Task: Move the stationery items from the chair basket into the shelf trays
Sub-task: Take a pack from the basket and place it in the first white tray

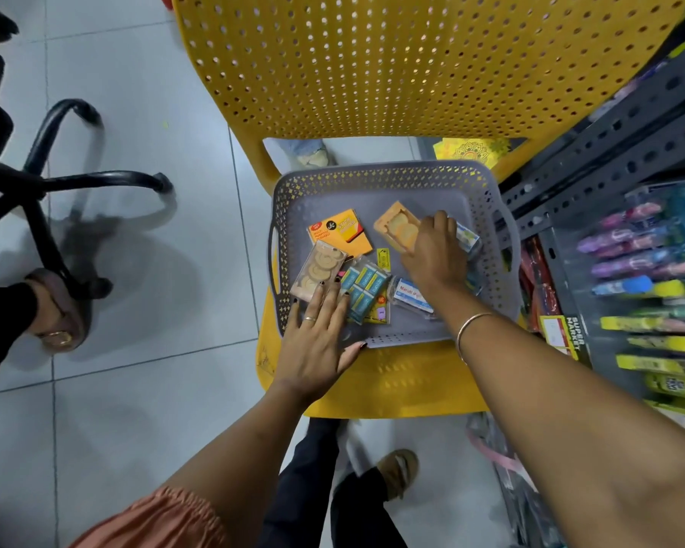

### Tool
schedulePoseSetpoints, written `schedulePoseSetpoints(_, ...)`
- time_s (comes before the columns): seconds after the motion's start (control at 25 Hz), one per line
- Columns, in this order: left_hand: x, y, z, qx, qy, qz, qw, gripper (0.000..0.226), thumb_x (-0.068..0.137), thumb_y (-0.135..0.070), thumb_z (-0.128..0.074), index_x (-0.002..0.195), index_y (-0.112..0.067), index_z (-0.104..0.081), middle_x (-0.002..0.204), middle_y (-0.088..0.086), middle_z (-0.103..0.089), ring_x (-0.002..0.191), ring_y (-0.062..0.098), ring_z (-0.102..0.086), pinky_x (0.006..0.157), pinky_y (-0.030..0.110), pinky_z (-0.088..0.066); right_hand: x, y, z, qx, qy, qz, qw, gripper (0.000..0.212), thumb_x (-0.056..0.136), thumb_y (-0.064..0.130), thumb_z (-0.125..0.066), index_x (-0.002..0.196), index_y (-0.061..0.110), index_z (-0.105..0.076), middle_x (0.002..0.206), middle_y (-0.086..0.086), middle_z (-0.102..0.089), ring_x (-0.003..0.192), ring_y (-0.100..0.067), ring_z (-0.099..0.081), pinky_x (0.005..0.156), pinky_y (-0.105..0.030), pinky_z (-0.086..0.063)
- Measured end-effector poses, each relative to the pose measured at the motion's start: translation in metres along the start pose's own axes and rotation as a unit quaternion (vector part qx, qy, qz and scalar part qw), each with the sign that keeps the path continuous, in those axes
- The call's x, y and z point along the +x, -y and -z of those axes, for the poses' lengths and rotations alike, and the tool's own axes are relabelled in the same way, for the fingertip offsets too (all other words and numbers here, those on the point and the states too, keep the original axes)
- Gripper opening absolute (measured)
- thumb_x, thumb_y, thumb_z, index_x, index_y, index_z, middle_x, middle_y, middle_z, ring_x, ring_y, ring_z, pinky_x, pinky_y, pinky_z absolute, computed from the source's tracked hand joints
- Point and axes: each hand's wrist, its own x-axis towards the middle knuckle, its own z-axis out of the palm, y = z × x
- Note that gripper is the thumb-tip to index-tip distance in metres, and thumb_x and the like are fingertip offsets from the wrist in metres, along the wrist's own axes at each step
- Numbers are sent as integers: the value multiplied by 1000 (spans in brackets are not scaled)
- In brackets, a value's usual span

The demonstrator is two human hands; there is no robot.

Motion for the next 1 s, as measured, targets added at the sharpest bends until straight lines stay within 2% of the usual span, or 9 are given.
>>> schedulePoseSetpoints(0.12, 1, -2, 13, -3, 6, 6, 1000, 76, 94, -61, -12, 142, -7, -36, 149, 15, -30, 138, 31, -22, 102, 61, -29, -8, 0, 33, 13, -25, 0, 1000, 46, 82, 18, -66, 120, 0, -48, 130, -17, -45, 127, -32, -37, 89, -43, -47)
schedulePoseSetpoints(0.24, 3, -12, 43, -24, -13, 17, 999, 76, 93, -63, -12, 146, -10, -26, 153, 14, -21, 140, 32, -15, 103, 61, -25, -19, 1, 86, 40, -66, 18, 997, 43, 78, 18, -67, 116, 3, -52, 125, -16, -49, 124, -33, -40, 93, -42, -43)
schedulePoseSetpoints(0.4, 40, -41, 122, -1, -58, -36, 998, 80, 94, -62, -9, 139, -3, -39, 149, 18, -29, 136, 38, -25, 94, 65, -33, -38, -1, 183, 39, -107, 51, 992, 45, 77, 22, -69, 116, 6, -53, 122, -13, -51, 122, -31, -41, 96, -40, -41)
schedulePoseSetpoints(0.56, 88, -87, 215, 2, -144, -87, 986, 81, 92, -63, -10, 142, -3, -33, 153, 16, -21, 139, 36, -17, 100, 64, -24, -67, -9, 290, 21, -175, 53, 983, 46, 76, 23, -67, 117, 7, -52, 122, -12, -50, 122, -30, -40, 93, -39, -43)
schedulePoseSetpoints(0.76, 108, -161, 291, 5, -208, -200, 957, 77, 93, -60, -15, 145, -5, -26, 154, 12, -15, 141, 28, -11, 105, 60, -19, -114, -39, 394, 56, -266, -1, 962, 46, 75, 24, -68, 116, 8, -54, 121, -11, -51, 121, -29, -40, 93, -39, -41)
schedulePoseSetpoints(0.88, 110, -222, 326, 4, -223, -284, 932, 78, 94, -59, -8, 143, -2, -29, 152, 14, -22, 140, 25, -14, 108, 54, -16, -146, -77, 445, 70, -297, -58, 951, 48, 75, 28, -71, 115, 7, -57, 119, -12, -54, 119, -29, -42, 90, -39, -44)
schedulePoseSetpoints(1.0, 111, -281, 352, 0, -224, -353, 908, 80, 94, -60, -7, 141, -1, -33, 149, 14, -28, 139, 23, -17, 108, 49, -21, -175, -125, 473, 57, -321, -134, 936, 42, 74, 31, -71, 106, 6, -63, 111, -16, -59, 113, -33, -48, 89, -36, -45)
